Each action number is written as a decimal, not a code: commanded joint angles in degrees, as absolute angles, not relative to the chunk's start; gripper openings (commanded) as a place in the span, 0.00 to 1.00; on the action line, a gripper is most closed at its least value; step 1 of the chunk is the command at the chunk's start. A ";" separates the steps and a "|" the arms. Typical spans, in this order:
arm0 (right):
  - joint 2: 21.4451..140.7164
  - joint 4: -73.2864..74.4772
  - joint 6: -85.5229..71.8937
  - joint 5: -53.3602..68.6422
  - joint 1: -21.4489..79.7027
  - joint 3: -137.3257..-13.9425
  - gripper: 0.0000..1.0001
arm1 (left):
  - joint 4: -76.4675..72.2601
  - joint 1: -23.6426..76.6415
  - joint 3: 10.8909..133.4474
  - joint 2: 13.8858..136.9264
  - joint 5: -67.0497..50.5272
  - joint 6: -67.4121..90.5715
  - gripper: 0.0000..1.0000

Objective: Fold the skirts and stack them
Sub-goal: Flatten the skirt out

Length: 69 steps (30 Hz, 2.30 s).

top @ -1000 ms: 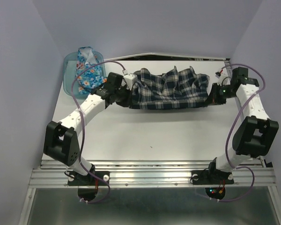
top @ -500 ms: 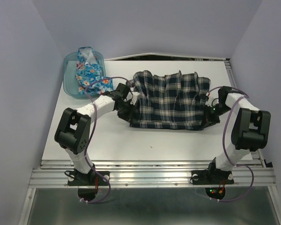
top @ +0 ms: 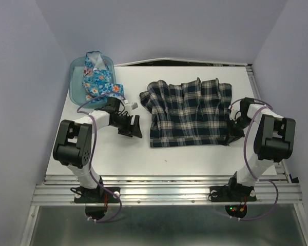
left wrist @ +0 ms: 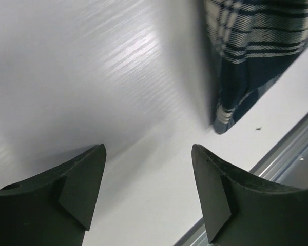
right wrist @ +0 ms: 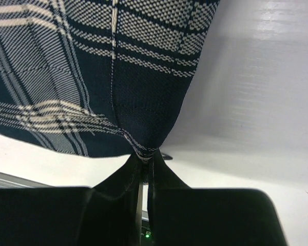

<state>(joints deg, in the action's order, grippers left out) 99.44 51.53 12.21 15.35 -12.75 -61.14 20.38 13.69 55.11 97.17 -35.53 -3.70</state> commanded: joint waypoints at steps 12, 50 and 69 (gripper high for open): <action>103.54 48.34 10.72 16.68 -12.83 -60.82 0.01 | 2.82 19.25 45.96 101.68 -48.43 3.77 0.70; 76.63 43.34 -15.47 33.05 -14.94 -91.85 0.01 | 0.61 11.51 67.31 69.51 -51.86 26.45 0.00; 113.91 19.09 -23.64 30.68 -14.94 -135.71 0.01 | -10.44 9.67 129.91 115.49 -47.46 22.24 0.00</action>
